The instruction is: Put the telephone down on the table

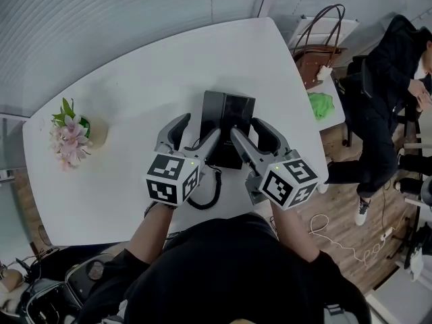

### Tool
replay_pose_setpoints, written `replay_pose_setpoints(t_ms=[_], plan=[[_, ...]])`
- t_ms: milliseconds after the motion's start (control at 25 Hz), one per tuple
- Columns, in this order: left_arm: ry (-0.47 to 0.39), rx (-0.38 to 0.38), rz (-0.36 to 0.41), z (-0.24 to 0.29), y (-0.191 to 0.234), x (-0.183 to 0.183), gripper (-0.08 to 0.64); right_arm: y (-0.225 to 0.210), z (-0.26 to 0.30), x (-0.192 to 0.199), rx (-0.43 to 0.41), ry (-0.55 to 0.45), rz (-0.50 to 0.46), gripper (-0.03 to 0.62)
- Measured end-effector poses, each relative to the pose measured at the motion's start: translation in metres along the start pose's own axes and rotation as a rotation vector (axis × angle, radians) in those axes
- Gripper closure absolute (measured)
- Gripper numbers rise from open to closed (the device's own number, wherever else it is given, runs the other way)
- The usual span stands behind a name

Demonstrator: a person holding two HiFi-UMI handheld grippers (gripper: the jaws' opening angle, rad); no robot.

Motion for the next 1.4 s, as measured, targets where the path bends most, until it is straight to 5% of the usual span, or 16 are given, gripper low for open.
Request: replay_pose_setpoints(t_ms=[680,1040,1400], plan=[[-0.222,0.015,0.075,-0.031,-0.015,-0.057,0.273,0.048,-0.001,-0.047,-0.139,-0.171,-0.231,0.350],[-0.250,0.021,0.092,-0.038,-0.018,-0.066,0.333,0.058,0.001,-0.057,-0.170,-0.196,-0.271,0.354],[-0.274,0.069,0.120,-0.041,-0.029,-0.076,0.424,0.063,-0.002,-0.062,-0.181,-0.230,-0.308,0.446]])
Point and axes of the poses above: the fingertips, and each gripper's own axes: z forward along the fingers, y to its left, x out of its underside, the point moved 7 cm from there along -z, backward along the fingers, and after that the axes turned 15 degrees about -y, right-handed, at the moved point
